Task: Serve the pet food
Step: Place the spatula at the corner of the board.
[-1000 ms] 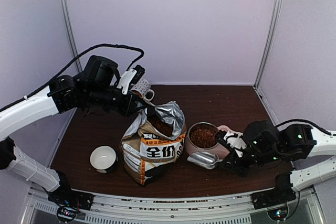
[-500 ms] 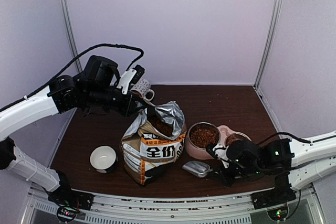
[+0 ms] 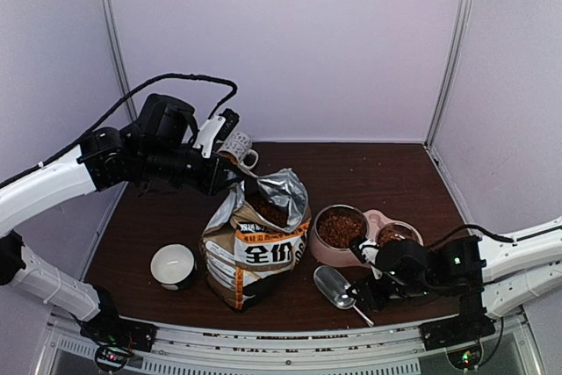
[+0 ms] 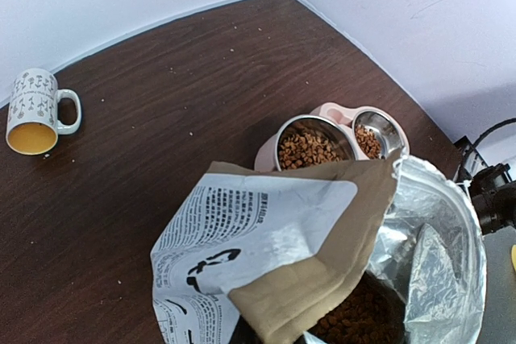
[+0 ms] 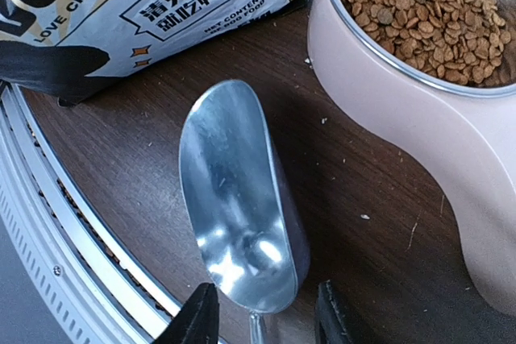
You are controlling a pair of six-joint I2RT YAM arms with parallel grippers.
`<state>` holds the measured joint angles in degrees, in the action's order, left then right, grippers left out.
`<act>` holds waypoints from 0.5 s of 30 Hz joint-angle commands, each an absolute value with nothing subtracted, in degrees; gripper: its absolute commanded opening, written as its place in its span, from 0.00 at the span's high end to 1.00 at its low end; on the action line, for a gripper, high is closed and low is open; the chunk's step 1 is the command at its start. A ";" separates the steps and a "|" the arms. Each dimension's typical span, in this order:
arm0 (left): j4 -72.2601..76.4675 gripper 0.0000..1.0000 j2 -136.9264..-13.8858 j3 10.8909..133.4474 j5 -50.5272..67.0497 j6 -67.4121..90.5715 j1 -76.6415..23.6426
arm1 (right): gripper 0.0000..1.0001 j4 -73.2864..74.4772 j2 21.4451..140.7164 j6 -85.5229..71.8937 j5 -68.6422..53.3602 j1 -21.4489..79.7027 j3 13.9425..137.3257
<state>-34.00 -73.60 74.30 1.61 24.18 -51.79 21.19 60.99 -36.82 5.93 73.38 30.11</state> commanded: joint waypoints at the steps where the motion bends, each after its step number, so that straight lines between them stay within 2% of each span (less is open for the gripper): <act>1: -19.29 1.00 -68.75 76.75 -0.11 24.33 -50.89 | 0.54 20.68 58.02 -38.23 8.71 73.74 29.02; 10: -19.33 1.00 -68.47 76.79 -0.15 24.34 -50.80 | 0.18 25.78 46.72 -34.57 14.33 73.11 31.53; 13: -19.34 1.00 -68.31 76.82 0.71 24.35 -50.35 | 0.02 26.59 42.81 -31.32 16.16 71.89 34.62; 15: -19.42 1.00 -68.19 76.90 1.07 24.37 -50.07 | 0.00 25.76 41.15 -29.27 16.72 70.55 37.34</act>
